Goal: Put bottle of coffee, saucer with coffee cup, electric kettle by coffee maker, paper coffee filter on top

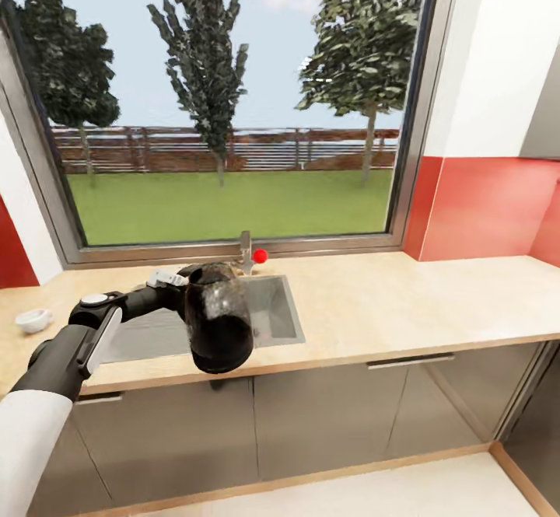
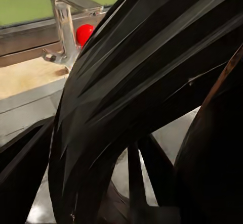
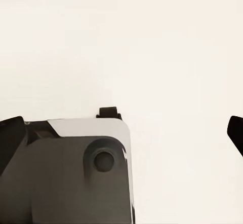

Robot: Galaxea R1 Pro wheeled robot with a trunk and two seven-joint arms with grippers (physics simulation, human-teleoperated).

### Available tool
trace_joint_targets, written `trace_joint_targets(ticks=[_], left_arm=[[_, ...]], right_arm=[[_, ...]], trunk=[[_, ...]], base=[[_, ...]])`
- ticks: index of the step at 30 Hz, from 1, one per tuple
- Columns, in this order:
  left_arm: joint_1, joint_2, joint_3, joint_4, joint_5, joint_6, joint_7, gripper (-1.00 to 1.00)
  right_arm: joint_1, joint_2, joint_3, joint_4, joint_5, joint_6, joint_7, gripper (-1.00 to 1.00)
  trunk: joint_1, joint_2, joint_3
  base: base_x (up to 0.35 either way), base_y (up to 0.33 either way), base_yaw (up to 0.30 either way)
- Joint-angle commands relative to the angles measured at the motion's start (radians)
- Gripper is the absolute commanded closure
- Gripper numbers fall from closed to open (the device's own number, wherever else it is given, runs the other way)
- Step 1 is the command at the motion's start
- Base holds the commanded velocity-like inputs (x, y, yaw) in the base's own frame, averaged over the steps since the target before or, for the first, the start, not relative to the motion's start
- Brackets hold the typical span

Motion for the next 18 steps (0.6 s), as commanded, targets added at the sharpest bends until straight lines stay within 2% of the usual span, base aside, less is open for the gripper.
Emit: trace_joint_targets(ticks=[1, 13, 18], left_arm=[[-0.001, 0.001, -0.002, 0.000, 0.013, 0.009, 0.004, 1.00], [-0.001, -0.001, -0.002, 0.008, 0.013, 0.007, 0.005, 1.00], [-0.001, 0.000, -0.002, 0.010, 0.013, 0.007, 0.016, 1.00]], right_arm=[[-0.001, 0.000, -0.009, 0.002, 0.010, -0.004, -0.003, -1.00], [-0.001, 0.000, -0.008, 0.002, 0.010, -0.004, -0.003, -1.00], [-0.001, 0.000, -0.007, 0.002, 0.010, -0.004, -0.003, -1.00]], trunk=[[0.000, -0.002, -0.001], [0.000, -0.002, 0.009], [0.000, -0.002, 0.012]], base=[[-0.300, 0.182, 0.241], [-0.301, 0.187, 0.245], [-0.151, 0.115, 0.262]])
